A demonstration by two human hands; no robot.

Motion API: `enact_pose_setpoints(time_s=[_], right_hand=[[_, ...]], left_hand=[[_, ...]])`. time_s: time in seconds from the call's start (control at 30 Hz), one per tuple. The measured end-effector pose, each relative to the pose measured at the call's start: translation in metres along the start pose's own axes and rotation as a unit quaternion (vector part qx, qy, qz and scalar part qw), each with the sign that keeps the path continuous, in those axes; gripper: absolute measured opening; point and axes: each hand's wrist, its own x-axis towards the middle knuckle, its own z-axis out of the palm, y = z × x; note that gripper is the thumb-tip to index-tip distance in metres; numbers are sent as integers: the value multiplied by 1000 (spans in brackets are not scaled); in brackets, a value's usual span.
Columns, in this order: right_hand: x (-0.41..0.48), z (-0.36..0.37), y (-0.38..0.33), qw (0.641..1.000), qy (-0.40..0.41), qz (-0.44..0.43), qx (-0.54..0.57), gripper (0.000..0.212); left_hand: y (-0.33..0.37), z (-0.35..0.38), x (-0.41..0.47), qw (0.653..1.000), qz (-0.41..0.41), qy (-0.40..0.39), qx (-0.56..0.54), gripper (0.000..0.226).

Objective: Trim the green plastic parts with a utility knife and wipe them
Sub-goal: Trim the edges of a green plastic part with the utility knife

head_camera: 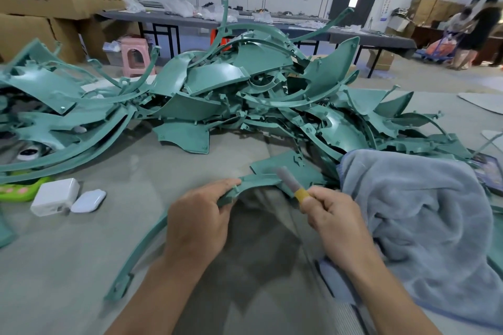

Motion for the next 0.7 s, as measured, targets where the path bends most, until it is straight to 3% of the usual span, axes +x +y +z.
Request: enact_pose_setpoints(time_s=[0.1, 0.2, 0.27, 0.4, 0.47, 0.57, 0.63, 0.7], right_hand=[[3, -5, 4, 997, 56, 42, -15, 33], [-5, -4, -5, 997, 5, -16, 75, 32], [-7, 2, -7, 999, -22, -27, 38, 31], [4, -3, 5, 993, 70, 44, -90, 33], [4, -5, 7, 997, 77, 27, 3, 32], [1, 0, 2, 992, 17, 7, 127, 26], [3, 5, 5, 995, -12, 33, 92, 20], [8, 5, 12, 997, 5, 69, -19, 20]], left_hand=[[1, -2, -1, 1000, -4, 2, -2, 32], [2, -3, 0, 1000, -16, 6, -9, 28], [2, -3, 0, 1000, -14, 8, -9, 28], [3, -2, -1, 1000, 3, 11, 10, 27], [1, -3, 1, 1000, -11, 14, 1, 24], [-1, -5, 0, 1000, -4, 12, -11, 26], [-2, -5, -1, 1000, 21, -1, -1, 30], [-5, -4, -3, 998, 55, -22, 5, 35]])
